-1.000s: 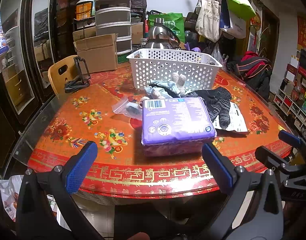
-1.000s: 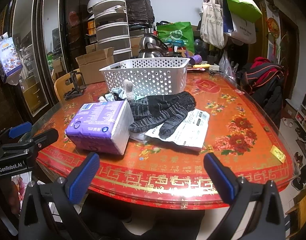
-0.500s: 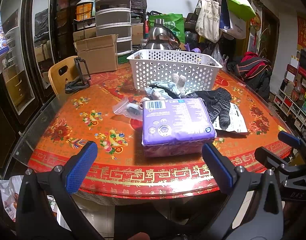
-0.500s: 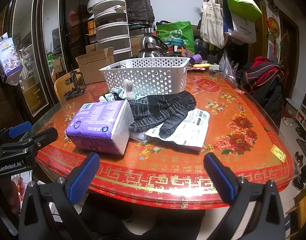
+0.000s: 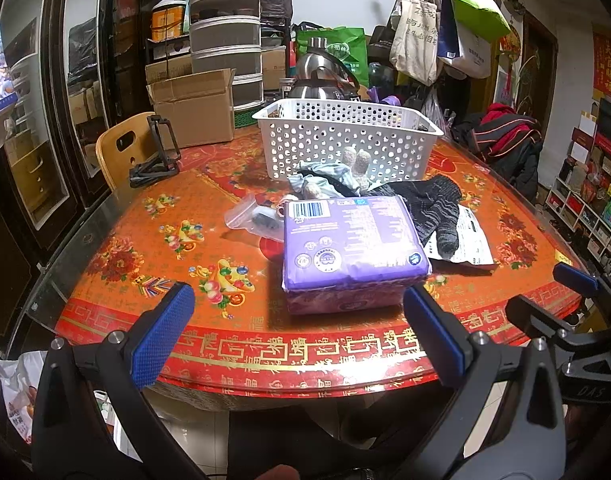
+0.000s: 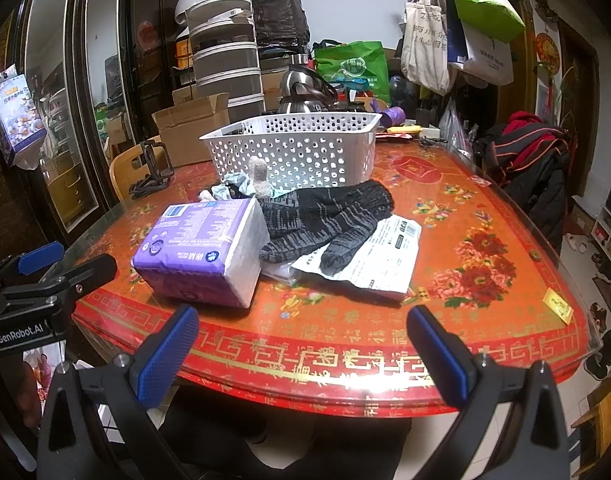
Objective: Organize soft objects
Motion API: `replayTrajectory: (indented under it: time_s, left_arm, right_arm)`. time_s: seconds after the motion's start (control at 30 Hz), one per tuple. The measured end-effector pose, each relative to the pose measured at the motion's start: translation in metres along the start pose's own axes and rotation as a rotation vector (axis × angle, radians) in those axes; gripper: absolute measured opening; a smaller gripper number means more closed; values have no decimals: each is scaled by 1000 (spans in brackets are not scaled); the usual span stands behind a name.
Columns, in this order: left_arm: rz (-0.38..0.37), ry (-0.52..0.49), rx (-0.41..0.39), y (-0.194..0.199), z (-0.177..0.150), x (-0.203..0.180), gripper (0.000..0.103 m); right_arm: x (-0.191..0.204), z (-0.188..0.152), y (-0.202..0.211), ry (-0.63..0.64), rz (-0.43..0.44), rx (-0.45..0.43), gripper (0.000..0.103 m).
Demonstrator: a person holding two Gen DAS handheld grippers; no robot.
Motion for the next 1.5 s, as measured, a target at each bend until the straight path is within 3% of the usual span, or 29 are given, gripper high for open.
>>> replayTrajectory:
  time_s: [0.83,1.07,1.17,1.27,1.37,1.4,1.5]
  left_arm:
    - [8,2,-5,1,2,-1,103]
    - [15,40,-61,-2,12,21,103]
    - [-27,69,-72,-13,16,36,103]
    - [-90,45,-43,-28,9,39,103]
    - [-114,21,-47,-39,-3,41,103]
    - [-156,14,-45,-44,-8,38,103]
    - [-199,-14,-28,-58,-23,31,97]
  right_arm:
    - [1,-2,-1,-4,3,5,103]
    - [10,6,-4,-28,63,-48,103]
    - [13,13,-18,7,33,-76,103]
    - [22,11,-32,-37,148,-14,103]
    - [32,3,-42,-28,185,21,103]
    - [35,0,-44,-11,186,19,102]
    - [42,-10,-52,32,188,32,88]
Point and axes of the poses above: each gripper's, at about its wrist camera, not at the fingertips, and y roughly against the way its jaws point, x to its left, z to its top, the point moved 9 cm from there along -y, roughly the way its jaws point, and after that the axes turned 11 degrees about -y, right-handed, at the moved point
